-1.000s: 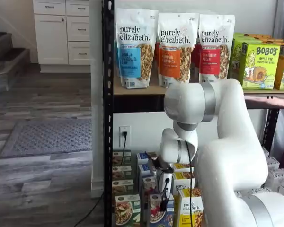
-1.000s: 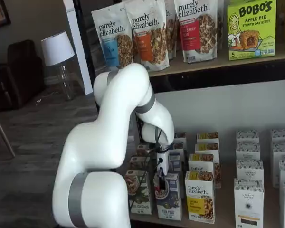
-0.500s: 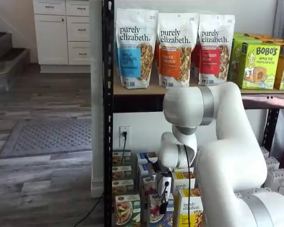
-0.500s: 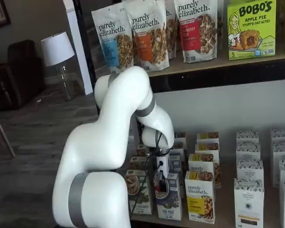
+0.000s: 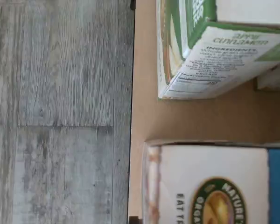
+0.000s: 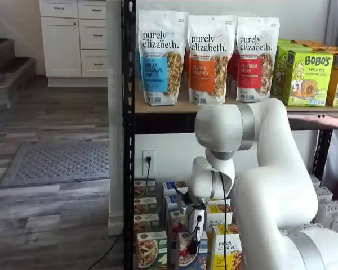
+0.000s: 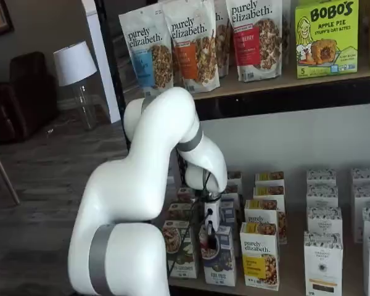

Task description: Pick up the blue and white box that is on the bottom shelf, the second box from the left

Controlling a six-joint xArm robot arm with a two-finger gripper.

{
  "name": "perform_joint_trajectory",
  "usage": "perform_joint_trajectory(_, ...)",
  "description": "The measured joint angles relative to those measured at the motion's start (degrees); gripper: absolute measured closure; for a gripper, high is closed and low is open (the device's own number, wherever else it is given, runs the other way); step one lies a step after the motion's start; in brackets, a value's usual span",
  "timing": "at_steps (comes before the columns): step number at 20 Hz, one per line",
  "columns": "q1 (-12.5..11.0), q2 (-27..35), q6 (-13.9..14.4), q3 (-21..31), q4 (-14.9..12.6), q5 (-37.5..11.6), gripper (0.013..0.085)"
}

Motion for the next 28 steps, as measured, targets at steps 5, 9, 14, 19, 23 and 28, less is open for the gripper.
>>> perform_joint_trajectory(5, 0.1, 0.1, 1.3, 0.0, -1.5, -0.3, 0.0330)
perform_joint_trajectory(9, 0.1, 0.1, 1.0, -0.2, -1.0, 0.0, 0.0330)
perform_joint_trajectory(14, 0.1, 0.0, 0.7, -0.4, -0.6, 0.9, 0.0330)
perform_joint_trajectory(19, 0.1, -0.2, 0.6, -0.5, -0.5, 1.4, 0.0450)
perform_joint_trajectory(23, 0.1, -0.3, 0.7, -0.1, -0.7, 1.0, 0.0490)
perform_joint_trajectory(28, 0.2, -0.7, 1.4, 0.4, -1.3, 1.2, 0.0490)
